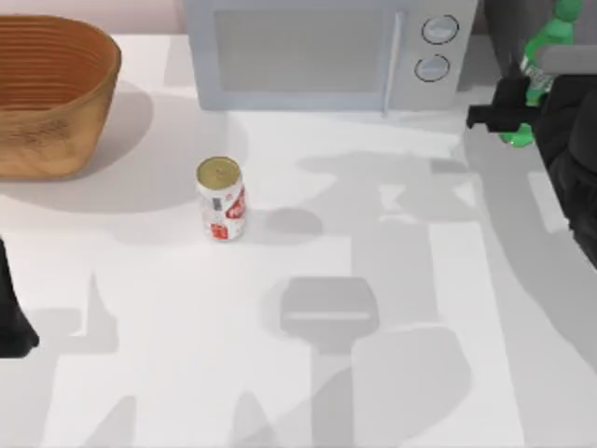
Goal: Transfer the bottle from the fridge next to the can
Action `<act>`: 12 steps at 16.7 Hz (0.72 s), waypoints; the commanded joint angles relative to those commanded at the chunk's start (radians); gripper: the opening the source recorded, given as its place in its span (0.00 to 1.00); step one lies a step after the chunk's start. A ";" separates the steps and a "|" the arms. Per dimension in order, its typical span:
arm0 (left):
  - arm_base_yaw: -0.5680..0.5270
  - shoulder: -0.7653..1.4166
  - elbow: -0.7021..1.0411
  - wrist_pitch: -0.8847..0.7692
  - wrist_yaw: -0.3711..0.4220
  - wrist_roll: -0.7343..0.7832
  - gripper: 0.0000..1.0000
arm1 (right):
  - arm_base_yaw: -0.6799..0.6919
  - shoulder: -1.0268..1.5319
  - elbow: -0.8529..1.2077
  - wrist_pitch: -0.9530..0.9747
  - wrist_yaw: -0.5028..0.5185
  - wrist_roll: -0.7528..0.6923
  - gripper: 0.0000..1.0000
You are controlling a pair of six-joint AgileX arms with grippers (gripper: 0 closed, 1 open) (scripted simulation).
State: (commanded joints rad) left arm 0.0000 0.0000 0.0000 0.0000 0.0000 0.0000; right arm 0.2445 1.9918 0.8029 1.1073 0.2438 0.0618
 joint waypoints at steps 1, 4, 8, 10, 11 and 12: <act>0.000 0.000 0.000 0.000 0.000 0.000 1.00 | 0.083 0.021 0.014 -0.002 0.075 0.006 0.00; 0.000 0.000 0.000 0.000 0.000 0.000 1.00 | 0.311 0.072 0.052 -0.013 0.285 0.022 0.00; 0.000 0.000 0.000 0.000 0.000 0.000 1.00 | 0.493 0.103 0.084 -0.029 0.464 0.037 0.00; 0.000 0.000 0.000 0.000 0.000 0.000 1.00 | 0.521 0.105 0.089 -0.033 0.491 0.039 0.00; 0.000 0.000 0.000 0.000 0.000 0.000 1.00 | 0.521 0.105 0.089 -0.033 0.491 0.039 0.00; 0.000 0.000 0.000 0.000 0.000 0.000 1.00 | 0.521 0.105 0.089 -0.033 0.491 0.039 0.00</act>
State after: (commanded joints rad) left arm 0.0000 0.0000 0.0000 0.0000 0.0000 0.0000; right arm 0.7651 2.0972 0.8916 1.0744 0.7351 0.1007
